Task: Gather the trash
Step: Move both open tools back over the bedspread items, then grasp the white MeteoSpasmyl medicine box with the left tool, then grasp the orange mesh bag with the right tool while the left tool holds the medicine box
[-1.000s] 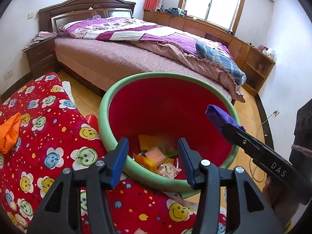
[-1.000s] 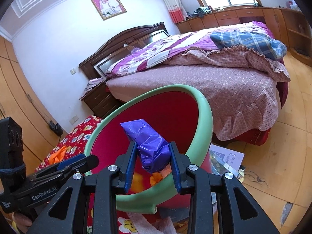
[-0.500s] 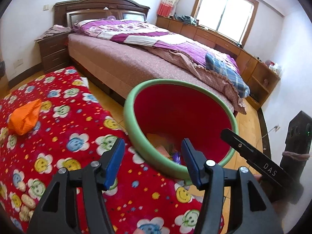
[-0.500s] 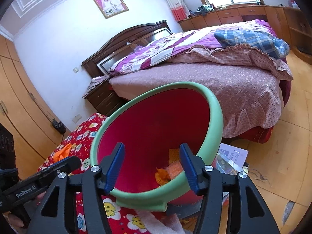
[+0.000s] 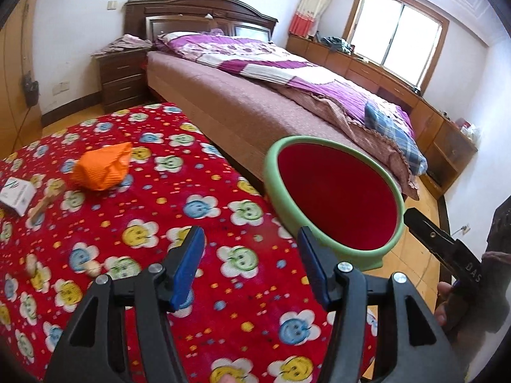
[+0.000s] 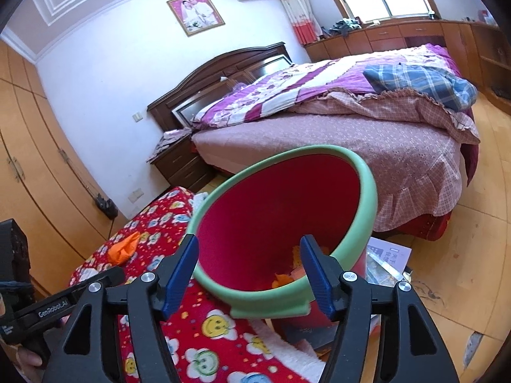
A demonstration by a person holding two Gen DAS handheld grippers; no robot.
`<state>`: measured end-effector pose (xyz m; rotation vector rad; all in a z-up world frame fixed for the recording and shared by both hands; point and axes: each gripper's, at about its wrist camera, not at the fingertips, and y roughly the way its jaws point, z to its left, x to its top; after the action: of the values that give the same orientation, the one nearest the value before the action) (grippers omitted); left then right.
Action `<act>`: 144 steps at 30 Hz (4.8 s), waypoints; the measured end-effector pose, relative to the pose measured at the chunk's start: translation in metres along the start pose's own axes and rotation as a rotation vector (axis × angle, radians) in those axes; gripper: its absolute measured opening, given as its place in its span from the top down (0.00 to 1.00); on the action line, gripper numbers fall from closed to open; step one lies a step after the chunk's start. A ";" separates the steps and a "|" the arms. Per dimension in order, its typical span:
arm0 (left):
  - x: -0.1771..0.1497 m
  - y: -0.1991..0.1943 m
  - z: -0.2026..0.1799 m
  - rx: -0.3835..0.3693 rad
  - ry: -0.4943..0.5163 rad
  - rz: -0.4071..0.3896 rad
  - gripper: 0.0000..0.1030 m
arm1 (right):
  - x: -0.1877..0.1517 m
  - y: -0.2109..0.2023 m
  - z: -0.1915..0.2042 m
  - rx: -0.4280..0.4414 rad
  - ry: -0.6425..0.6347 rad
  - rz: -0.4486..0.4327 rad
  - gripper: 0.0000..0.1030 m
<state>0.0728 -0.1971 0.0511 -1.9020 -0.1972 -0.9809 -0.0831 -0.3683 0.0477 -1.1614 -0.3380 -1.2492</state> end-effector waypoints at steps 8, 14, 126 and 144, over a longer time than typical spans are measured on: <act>-0.007 -0.027 0.028 0.060 -0.053 -0.036 0.42 | -0.009 0.002 0.023 0.025 -0.020 0.036 0.34; -0.013 -0.044 0.061 0.158 -0.117 -0.048 0.42 | -0.018 0.006 0.041 0.052 -0.029 0.070 0.30; -0.002 -0.001 0.303 0.424 -0.459 -0.058 0.51 | -0.055 0.245 0.277 0.132 -0.496 0.388 0.47; -0.002 -0.004 0.307 0.418 -0.464 -0.061 0.51 | -0.051 0.223 0.261 0.167 -0.433 0.397 0.93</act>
<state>0.2379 0.0526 -0.0165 -1.7078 -0.6802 -0.4717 0.1868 -0.1531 0.0118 -1.2751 -0.4946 -0.6079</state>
